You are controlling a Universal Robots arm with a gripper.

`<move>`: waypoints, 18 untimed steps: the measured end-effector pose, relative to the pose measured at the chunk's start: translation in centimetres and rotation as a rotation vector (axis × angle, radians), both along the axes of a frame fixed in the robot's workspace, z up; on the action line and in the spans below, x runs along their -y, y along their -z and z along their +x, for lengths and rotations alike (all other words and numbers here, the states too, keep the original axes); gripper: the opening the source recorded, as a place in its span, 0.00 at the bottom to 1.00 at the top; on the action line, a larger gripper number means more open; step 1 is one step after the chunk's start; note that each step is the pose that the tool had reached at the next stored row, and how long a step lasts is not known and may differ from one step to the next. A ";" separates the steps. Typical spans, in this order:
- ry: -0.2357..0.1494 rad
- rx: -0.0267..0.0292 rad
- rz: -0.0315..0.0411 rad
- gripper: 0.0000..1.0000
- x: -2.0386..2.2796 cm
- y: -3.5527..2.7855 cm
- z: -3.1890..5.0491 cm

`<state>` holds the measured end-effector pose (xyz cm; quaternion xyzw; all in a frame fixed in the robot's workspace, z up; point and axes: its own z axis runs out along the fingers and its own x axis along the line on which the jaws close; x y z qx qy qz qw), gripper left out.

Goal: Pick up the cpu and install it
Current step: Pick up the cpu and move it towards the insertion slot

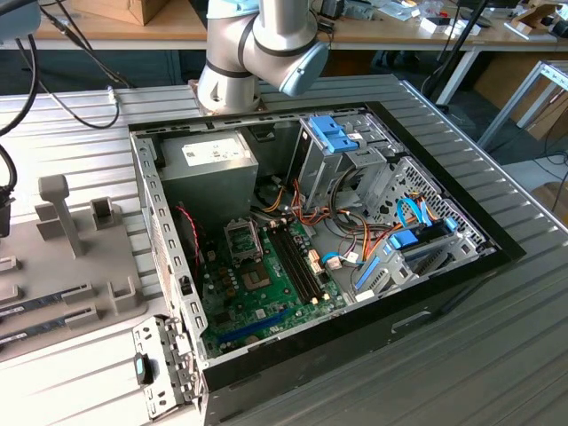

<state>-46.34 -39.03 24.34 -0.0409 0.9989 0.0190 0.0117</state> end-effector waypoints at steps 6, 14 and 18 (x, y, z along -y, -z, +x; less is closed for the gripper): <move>0.000 0.0001 0.0001 0.47 0.00 -0.29 0.00; 0.000 0.0000 0.0000 0.47 0.00 -0.68 0.00; 0.000 0.0002 0.0001 0.47 0.00 -0.92 0.00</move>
